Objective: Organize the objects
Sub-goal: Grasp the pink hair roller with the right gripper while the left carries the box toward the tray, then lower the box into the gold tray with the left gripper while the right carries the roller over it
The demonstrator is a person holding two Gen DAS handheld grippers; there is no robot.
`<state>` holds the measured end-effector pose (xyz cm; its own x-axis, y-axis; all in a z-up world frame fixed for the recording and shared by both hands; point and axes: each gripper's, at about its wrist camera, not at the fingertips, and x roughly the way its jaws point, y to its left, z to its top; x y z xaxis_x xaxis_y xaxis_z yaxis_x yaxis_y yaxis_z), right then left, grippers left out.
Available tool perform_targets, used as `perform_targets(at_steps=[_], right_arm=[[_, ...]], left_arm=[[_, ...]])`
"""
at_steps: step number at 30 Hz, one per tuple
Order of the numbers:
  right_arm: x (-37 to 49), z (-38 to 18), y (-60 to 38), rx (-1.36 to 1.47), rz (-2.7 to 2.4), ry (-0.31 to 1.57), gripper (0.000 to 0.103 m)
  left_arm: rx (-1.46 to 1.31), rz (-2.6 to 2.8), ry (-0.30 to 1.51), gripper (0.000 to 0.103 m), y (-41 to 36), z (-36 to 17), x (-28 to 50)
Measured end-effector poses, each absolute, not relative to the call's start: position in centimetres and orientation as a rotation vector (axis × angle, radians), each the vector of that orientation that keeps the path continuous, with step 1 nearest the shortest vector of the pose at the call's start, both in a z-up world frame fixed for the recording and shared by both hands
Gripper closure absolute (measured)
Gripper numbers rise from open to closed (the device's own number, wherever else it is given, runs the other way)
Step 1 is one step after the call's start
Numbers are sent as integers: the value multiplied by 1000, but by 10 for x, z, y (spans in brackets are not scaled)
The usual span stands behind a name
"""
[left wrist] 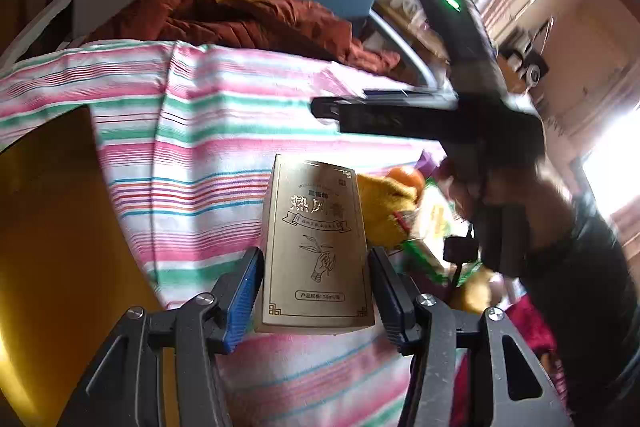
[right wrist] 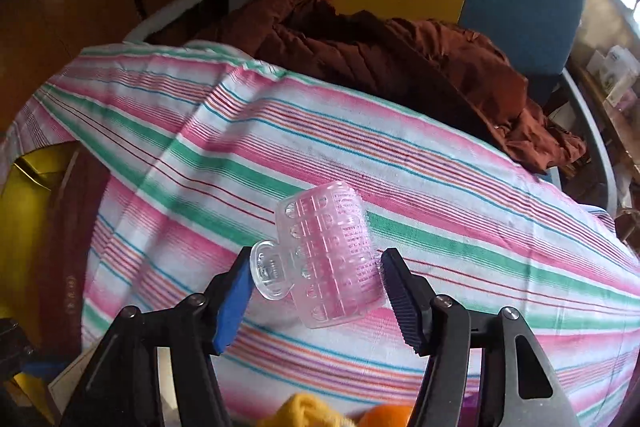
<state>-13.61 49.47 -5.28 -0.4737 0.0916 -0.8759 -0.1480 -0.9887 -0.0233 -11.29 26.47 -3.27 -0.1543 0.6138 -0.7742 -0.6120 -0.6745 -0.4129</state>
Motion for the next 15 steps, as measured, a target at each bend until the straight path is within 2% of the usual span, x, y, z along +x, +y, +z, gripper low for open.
perform_targets(at_steps=[8,15], right_arm=[[-96,7,449,-1357,2710,140,39],[-75,26,369,-1332,2851,127,39]], left_arm=[[-1237,2137,-137,49,158,3,-113],[-1338,2387,-183,48,51,-20,-129]])
